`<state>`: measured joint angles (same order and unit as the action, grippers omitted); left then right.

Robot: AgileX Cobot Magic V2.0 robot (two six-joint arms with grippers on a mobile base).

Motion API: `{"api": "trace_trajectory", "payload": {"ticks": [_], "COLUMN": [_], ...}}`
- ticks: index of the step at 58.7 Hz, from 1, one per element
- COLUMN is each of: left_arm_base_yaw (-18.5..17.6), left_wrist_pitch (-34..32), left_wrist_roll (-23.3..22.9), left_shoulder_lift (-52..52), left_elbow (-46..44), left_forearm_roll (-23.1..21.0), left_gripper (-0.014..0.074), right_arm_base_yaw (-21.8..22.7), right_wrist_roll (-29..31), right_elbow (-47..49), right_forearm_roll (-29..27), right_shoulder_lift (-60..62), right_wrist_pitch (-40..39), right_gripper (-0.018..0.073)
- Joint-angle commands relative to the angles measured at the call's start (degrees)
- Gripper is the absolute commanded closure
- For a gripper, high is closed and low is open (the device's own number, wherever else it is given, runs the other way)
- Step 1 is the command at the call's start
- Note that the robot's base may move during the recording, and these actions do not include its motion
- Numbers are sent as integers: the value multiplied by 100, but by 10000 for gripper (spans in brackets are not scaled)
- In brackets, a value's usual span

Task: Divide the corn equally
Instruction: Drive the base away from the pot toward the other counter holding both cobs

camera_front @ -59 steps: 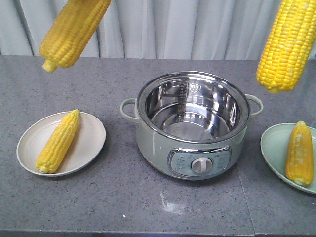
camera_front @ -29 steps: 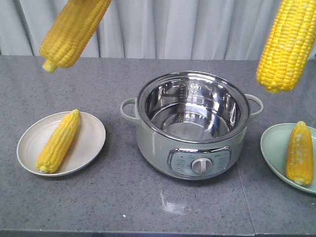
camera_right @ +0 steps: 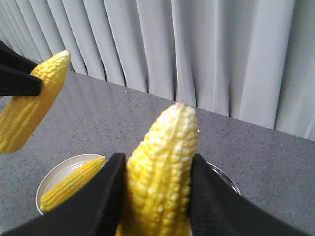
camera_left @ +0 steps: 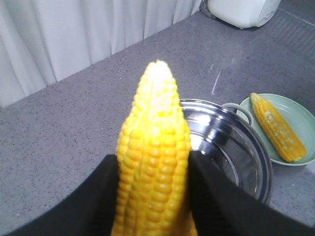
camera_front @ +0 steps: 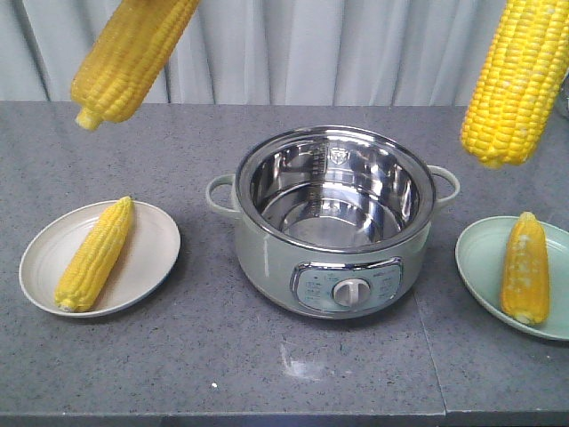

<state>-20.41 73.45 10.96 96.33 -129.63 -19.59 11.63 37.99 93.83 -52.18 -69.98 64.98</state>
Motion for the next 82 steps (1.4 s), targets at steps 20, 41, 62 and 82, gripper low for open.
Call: {"api": "trace_trajectory", "payload": {"ticks": [20,41,62,82], "left_arm_base_yaw": [-15,-15,-15,-15], "left_wrist_pitch": [-176,-176,-176,-176], "left_wrist_roll": [-50,-50,-50,-50], "left_shoulder_lift": [-236,-236,-236,-236], "left_elbow": [-146,-146,-146,-146], "left_forearm_roll": [-133,-133,-133,-133], "left_gripper": [603,603,603,603], "right_arm_base_yaw": [44,44,44,44], "right_wrist_roll": [28,28,28,28], "right_elbow": [141,141,141,141], "right_forearm_roll": [-304,-304,-304,-304], "right_shoulder_lift": [81,81,81,81], "right_wrist_pitch": [-284,-284,-284,-284], "right_gripper": [564,564,564,564]}}
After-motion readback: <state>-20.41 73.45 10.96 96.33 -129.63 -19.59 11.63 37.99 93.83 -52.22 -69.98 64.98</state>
